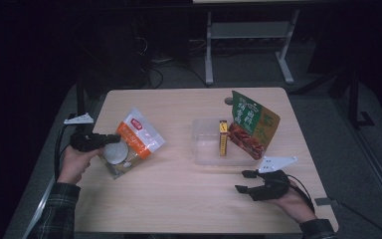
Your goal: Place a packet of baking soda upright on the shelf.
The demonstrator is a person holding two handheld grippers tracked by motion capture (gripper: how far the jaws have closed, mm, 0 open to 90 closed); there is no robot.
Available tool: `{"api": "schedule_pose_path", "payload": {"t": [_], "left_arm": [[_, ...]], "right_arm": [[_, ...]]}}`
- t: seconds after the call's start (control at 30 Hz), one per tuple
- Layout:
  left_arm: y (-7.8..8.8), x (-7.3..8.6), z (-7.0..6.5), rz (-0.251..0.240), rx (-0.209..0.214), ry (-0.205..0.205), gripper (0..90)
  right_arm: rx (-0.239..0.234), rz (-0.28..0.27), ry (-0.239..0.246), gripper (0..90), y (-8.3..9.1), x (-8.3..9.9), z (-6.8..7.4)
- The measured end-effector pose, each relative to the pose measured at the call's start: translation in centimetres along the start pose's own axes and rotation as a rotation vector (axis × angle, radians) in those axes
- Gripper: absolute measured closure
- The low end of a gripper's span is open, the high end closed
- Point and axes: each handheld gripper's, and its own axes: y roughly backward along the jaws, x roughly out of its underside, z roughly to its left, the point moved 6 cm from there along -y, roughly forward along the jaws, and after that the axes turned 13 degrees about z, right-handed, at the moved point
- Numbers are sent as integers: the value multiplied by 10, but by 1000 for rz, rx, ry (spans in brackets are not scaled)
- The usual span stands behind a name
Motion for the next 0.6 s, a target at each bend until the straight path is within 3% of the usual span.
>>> {"api": "schedule_pose_path", "payload": {"t": [0.23, 0.6], "left_arm": [[1, -2, -26, -23, 37, -34, 899], [-3, -9, -67, -48, 122, -95, 898]], "right_arm": [[-13, -6, -16, 429, -3, -8, 3], [-41, -67, 21, 488, -12, -33, 12]]}}
